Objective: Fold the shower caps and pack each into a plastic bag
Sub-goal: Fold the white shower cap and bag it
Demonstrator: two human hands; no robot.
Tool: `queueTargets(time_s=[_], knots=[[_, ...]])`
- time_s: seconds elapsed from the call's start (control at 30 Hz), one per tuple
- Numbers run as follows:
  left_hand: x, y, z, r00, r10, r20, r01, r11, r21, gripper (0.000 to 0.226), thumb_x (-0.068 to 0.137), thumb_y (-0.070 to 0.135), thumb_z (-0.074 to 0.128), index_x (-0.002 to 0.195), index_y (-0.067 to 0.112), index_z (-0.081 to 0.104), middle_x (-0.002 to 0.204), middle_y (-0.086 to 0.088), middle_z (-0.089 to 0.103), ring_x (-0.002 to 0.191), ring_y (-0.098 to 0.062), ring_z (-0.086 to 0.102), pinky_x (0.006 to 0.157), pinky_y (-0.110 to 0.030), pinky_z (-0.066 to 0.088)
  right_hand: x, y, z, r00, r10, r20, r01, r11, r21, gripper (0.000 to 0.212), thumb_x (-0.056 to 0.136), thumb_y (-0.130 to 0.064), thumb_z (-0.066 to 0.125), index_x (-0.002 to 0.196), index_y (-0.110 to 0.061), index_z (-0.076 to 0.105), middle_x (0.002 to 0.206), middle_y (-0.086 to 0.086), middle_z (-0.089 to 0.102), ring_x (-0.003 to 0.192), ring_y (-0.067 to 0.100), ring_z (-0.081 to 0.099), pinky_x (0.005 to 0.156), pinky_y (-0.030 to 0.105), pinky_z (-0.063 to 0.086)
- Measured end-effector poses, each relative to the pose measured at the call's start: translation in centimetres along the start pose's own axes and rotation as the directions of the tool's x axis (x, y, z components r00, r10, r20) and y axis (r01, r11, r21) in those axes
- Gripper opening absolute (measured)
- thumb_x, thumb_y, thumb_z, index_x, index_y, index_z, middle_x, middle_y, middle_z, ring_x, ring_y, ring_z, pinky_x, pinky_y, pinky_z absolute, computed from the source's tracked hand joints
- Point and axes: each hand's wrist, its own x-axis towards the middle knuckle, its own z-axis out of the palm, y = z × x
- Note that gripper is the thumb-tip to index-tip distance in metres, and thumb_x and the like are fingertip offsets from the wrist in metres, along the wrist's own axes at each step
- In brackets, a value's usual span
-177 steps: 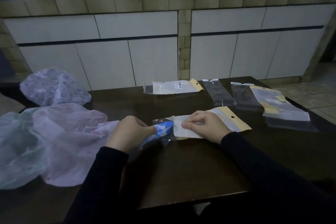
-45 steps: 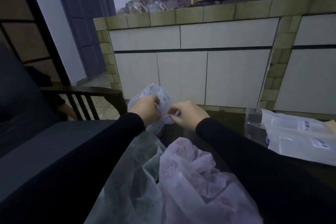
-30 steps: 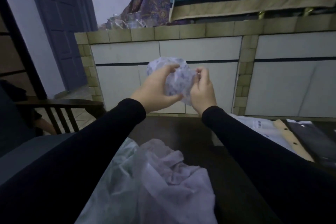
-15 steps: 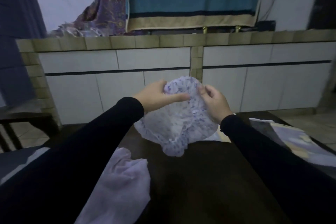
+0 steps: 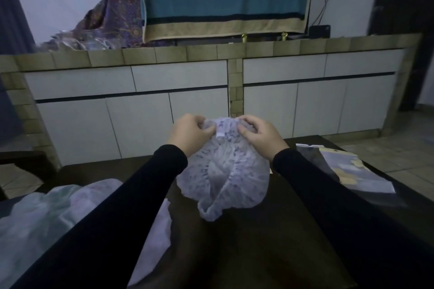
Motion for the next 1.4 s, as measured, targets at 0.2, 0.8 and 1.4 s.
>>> queueTargets(time_s=[0.2, 0.8, 1.4], knots=[[-0.9, -1.4, -0.3, 0.953, -0.297, -0.065, 0.261, 0.909, -0.324, 0.045, 0.088, 0.048, 0.062, 0.062, 0.011, 0.057, 0.060, 0.001, 0.052, 0.054, -0.011, 0.048, 0.052, -0.023, 0.038, -0.5, 3.2, -1.1, 0.922, 0.257, -0.290, -0.274, 0.962, -0.019, 0.020, 0.096, -0.016, 0.053, 0.111, -0.010, 0.064, 0.095, -0.003, 0.060, 0.096, 0.015, 0.056, 0.079, 0.020, 0.035], [-5.8, -2.2, 3.7, 0.838, -0.534, 0.114, 0.525, 0.732, -0.433, 0.066, 0.082, 0.055, 0.059, 0.129, 0.010, 0.049, 0.121, -0.005, 0.058, 0.105, -0.024, 0.059, 0.086, -0.037, 0.050, -7.9, 6.3, -0.7, 0.783, 0.593, -0.188, -0.621, 0.756, -0.206, 0.052, 0.097, -0.049, 0.037, 0.143, -0.024, 0.030, 0.140, 0.010, 0.042, 0.122, 0.028, 0.046, 0.093, 0.039, 0.041], [-11.8, 0.7, 4.9, 0.973, -0.071, -0.217, 0.123, 0.964, 0.236, 0.035, 0.093, 0.024, 0.049, 0.125, 0.019, 0.060, 0.136, -0.001, 0.051, 0.118, -0.020, 0.049, 0.098, -0.034, 0.037, -10.2, 5.9, -1.1, 0.928, 0.136, -0.346, -0.329, 0.736, -0.592, 0.040, 0.095, -0.037, 0.047, 0.133, -0.025, 0.046, 0.133, 0.004, 0.047, 0.123, 0.022, 0.043, 0.103, 0.044, 0.035]])
